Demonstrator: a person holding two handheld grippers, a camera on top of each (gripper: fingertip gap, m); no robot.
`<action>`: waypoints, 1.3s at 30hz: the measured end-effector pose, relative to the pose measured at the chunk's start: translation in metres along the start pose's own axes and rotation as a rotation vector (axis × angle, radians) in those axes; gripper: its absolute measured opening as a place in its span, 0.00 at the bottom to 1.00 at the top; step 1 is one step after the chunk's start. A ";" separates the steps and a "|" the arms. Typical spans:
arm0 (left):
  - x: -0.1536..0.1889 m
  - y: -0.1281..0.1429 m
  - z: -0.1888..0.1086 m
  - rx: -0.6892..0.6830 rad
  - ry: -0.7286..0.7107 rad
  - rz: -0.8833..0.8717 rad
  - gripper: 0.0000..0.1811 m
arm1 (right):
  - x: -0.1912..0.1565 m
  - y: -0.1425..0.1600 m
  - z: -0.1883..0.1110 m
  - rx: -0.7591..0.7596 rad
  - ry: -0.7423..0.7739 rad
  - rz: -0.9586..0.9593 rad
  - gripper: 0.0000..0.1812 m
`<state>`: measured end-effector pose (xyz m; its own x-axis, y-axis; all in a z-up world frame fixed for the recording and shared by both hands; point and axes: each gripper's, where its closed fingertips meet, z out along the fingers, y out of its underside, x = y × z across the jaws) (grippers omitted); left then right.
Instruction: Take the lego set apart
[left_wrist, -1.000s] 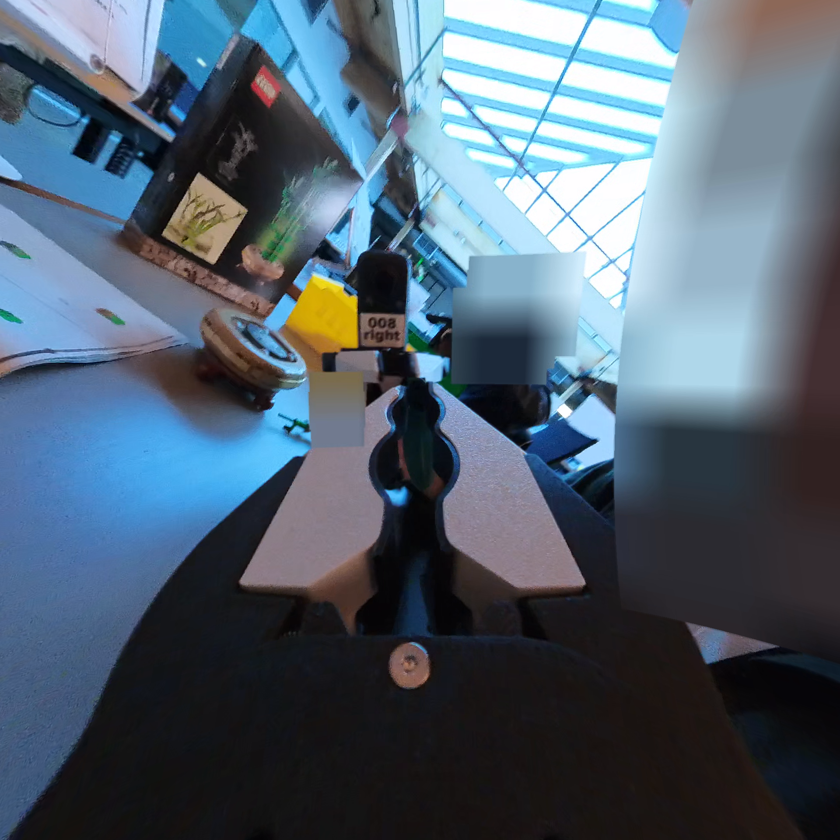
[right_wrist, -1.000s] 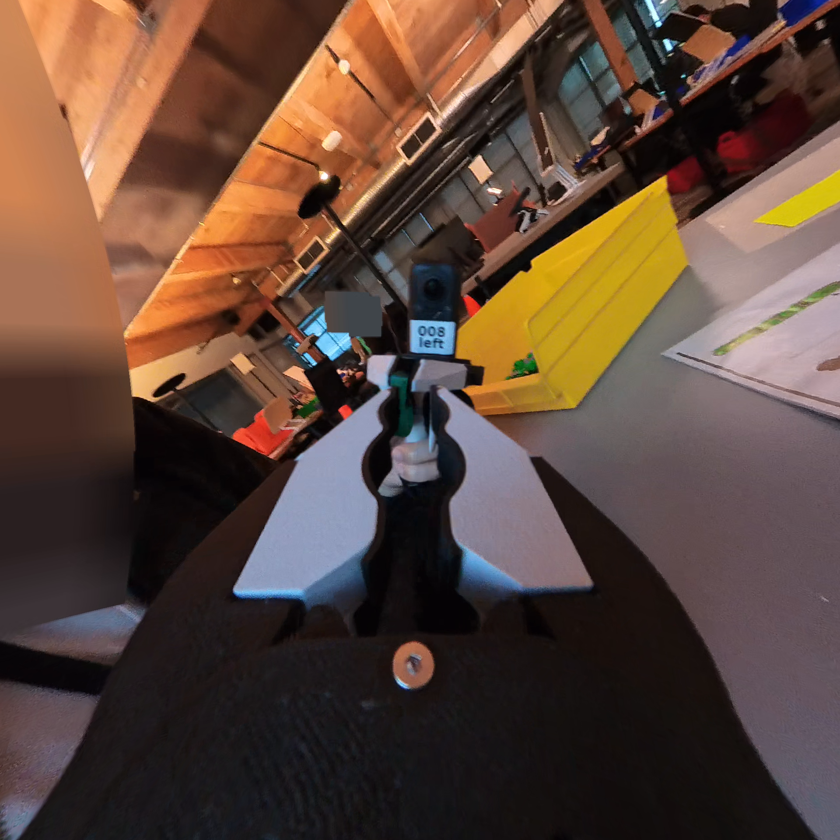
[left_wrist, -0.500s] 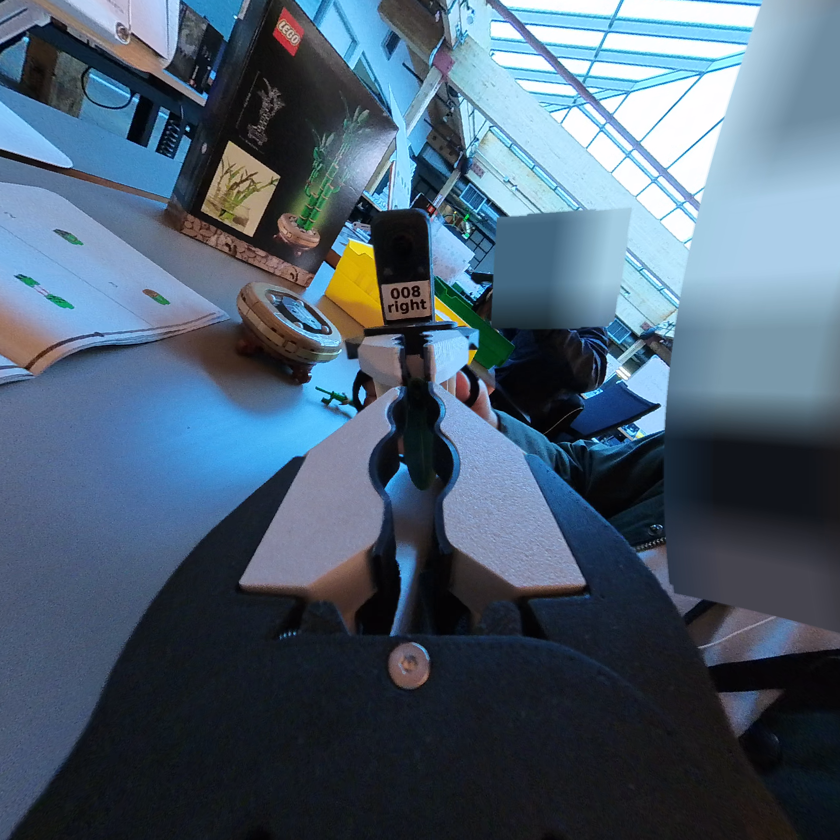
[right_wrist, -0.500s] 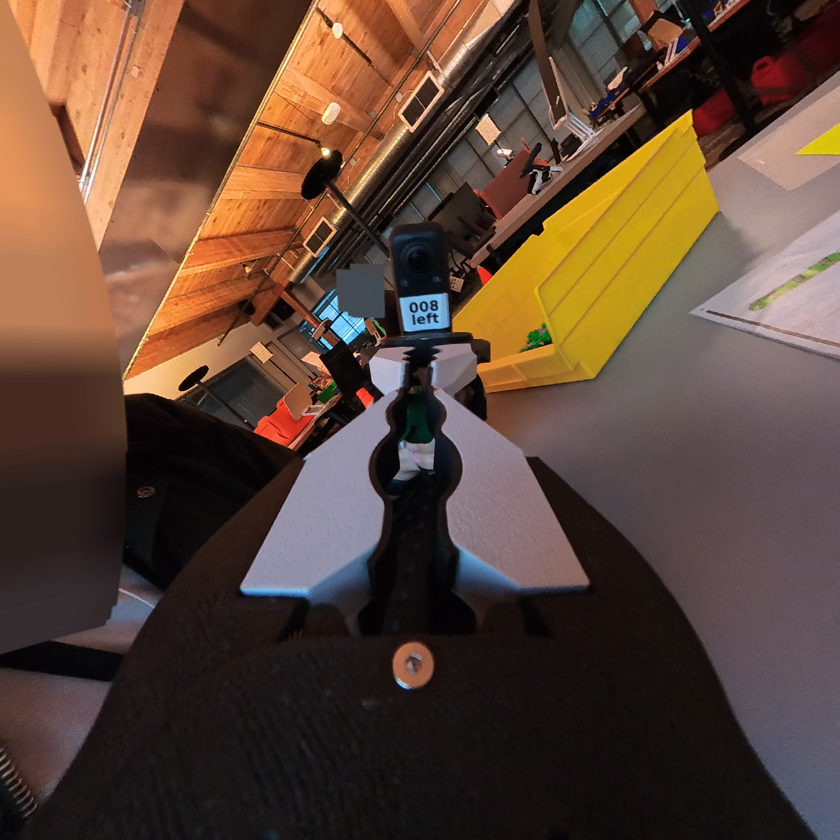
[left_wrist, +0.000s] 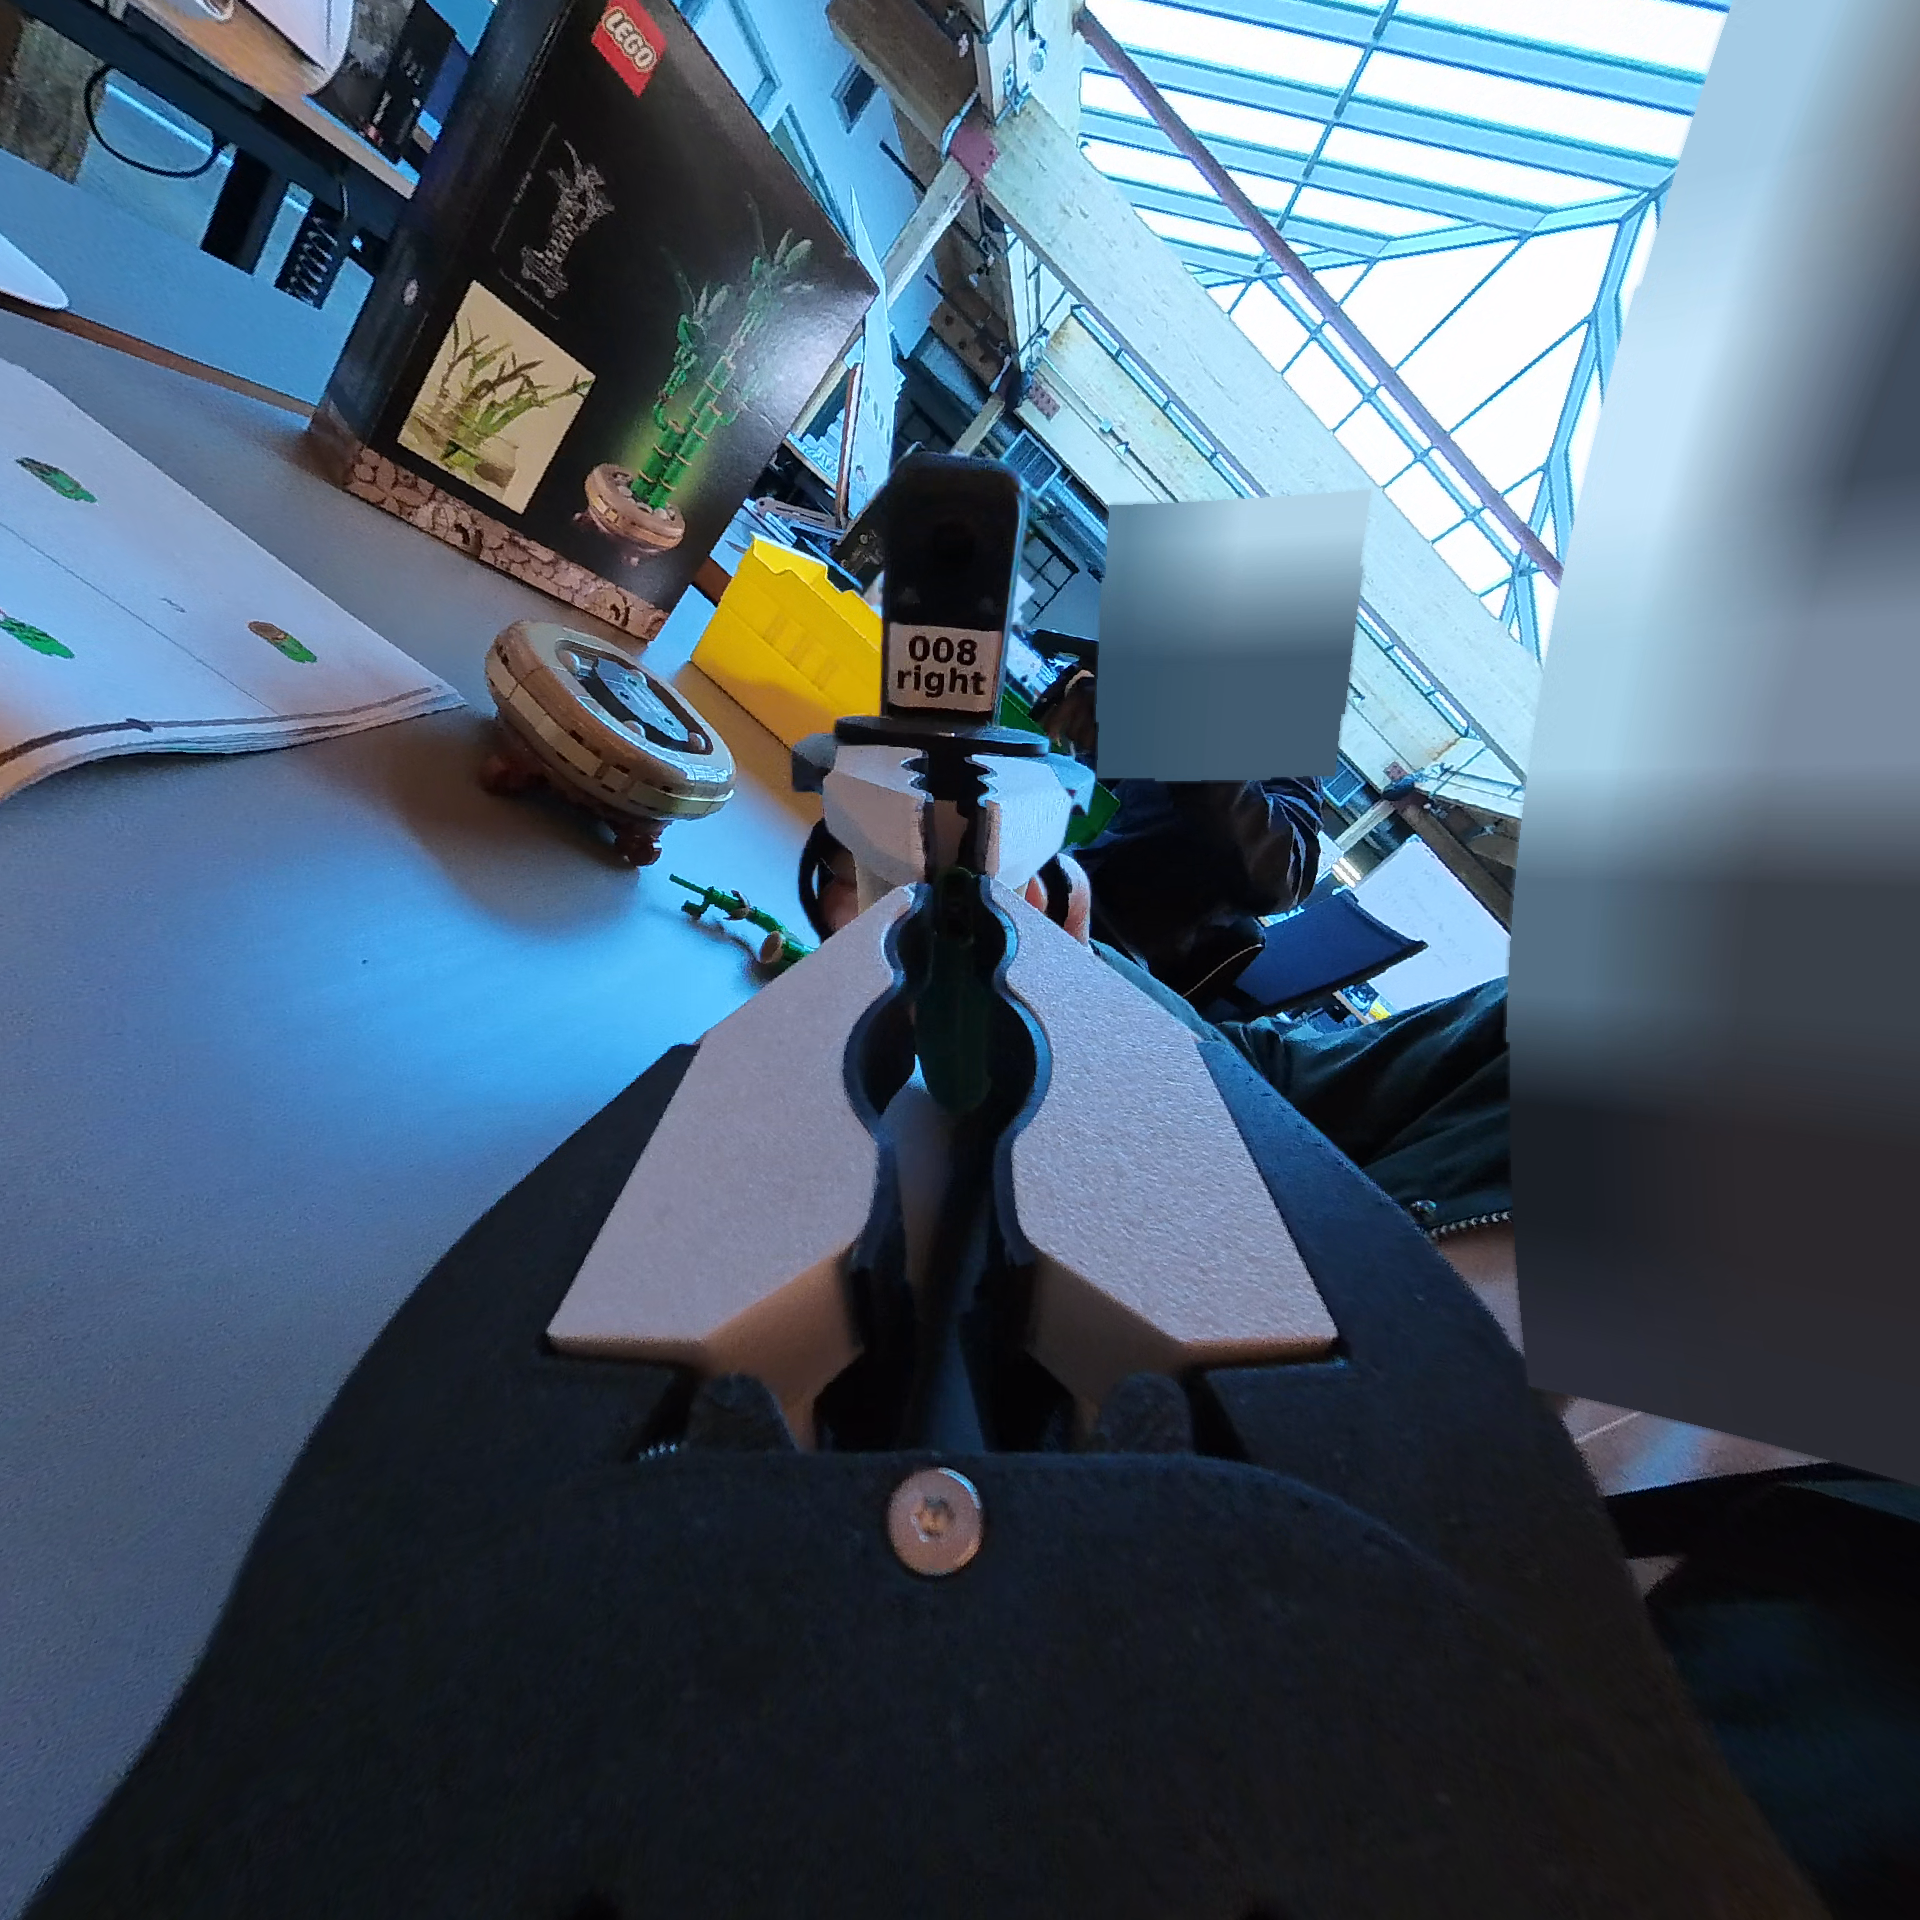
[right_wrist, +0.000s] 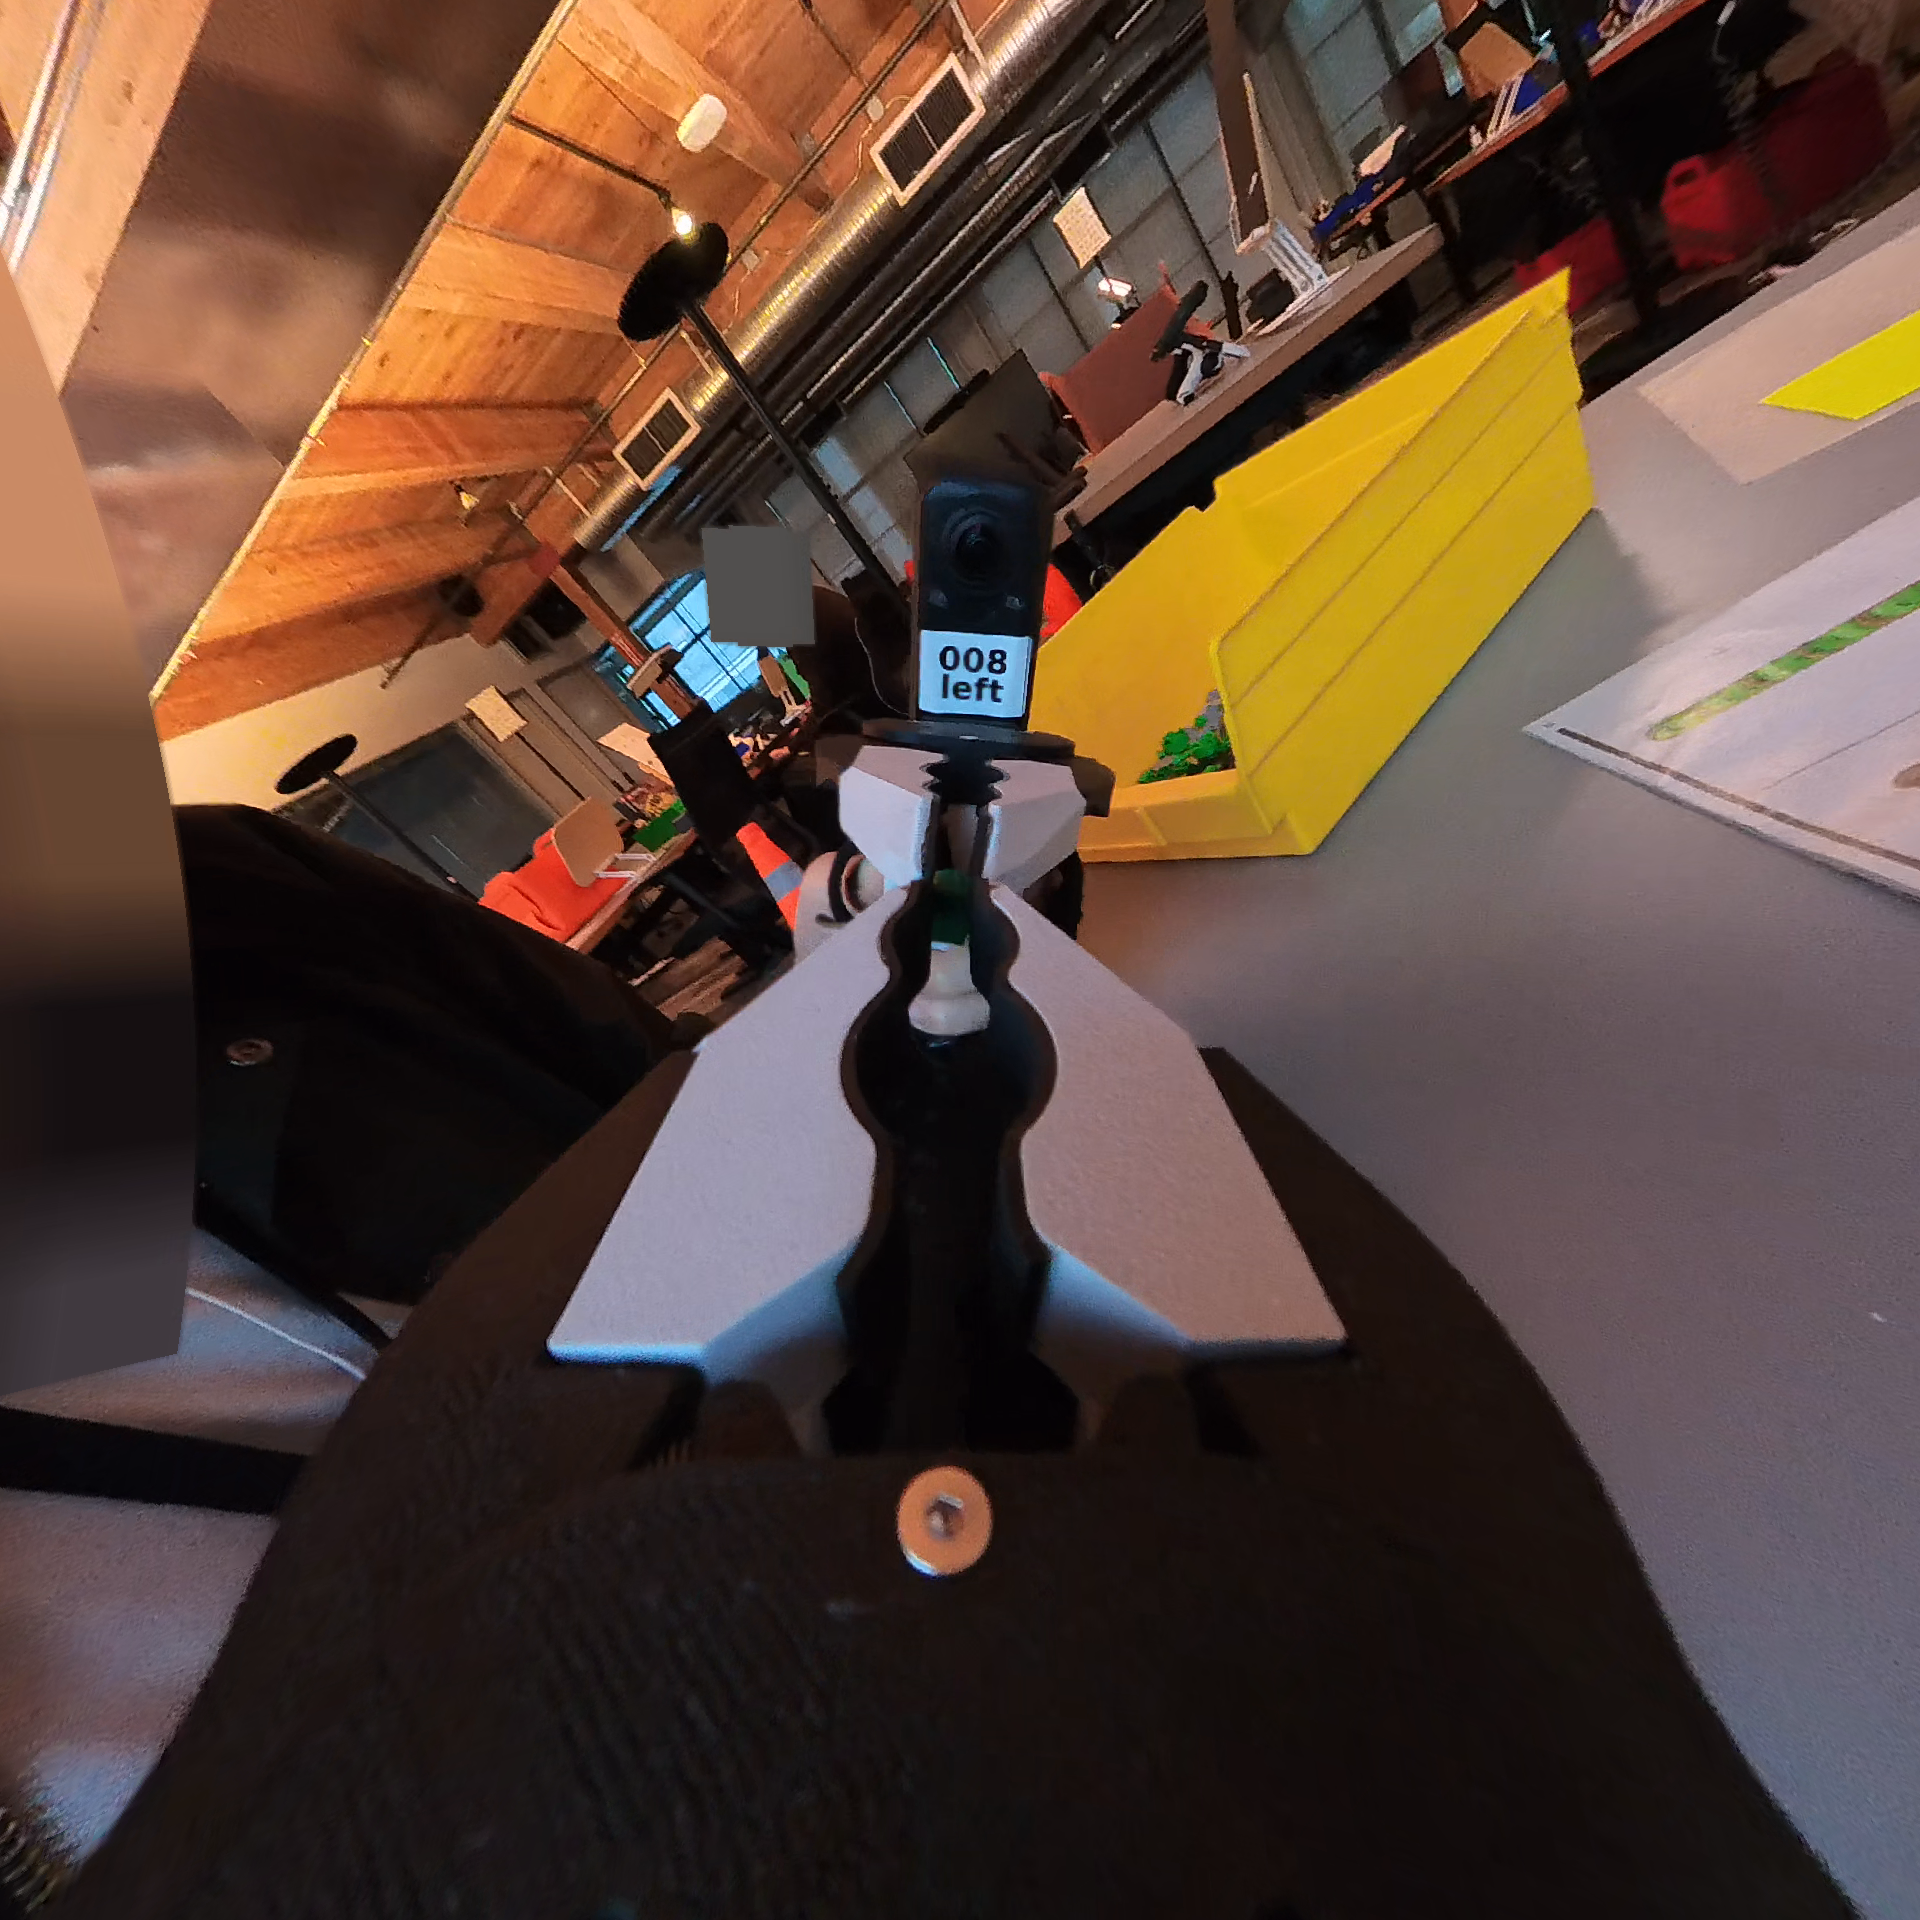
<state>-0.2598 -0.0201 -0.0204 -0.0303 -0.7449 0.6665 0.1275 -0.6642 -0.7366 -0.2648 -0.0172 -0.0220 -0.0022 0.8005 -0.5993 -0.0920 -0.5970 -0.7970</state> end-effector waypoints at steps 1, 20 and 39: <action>0.000 0.000 0.000 0.003 0.000 -0.003 0.03 | 0.000 0.000 0.000 -0.001 0.007 -0.008 0.03; -0.001 -0.014 -0.006 0.067 -0.027 0.042 0.06 | 0.006 0.002 -0.008 -0.052 0.055 -0.074 0.03; 0.005 0.009 0.000 -0.069 0.016 0.047 0.03 | -0.008 0.004 -0.001 -0.096 0.069 -0.358 0.05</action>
<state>-0.2584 -0.0295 -0.0238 -0.0419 -0.7758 0.6296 0.0601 -0.6310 -0.7735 -0.2641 -0.0259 -0.0204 0.0803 0.9560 -0.2822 0.0186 -0.2845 -0.9585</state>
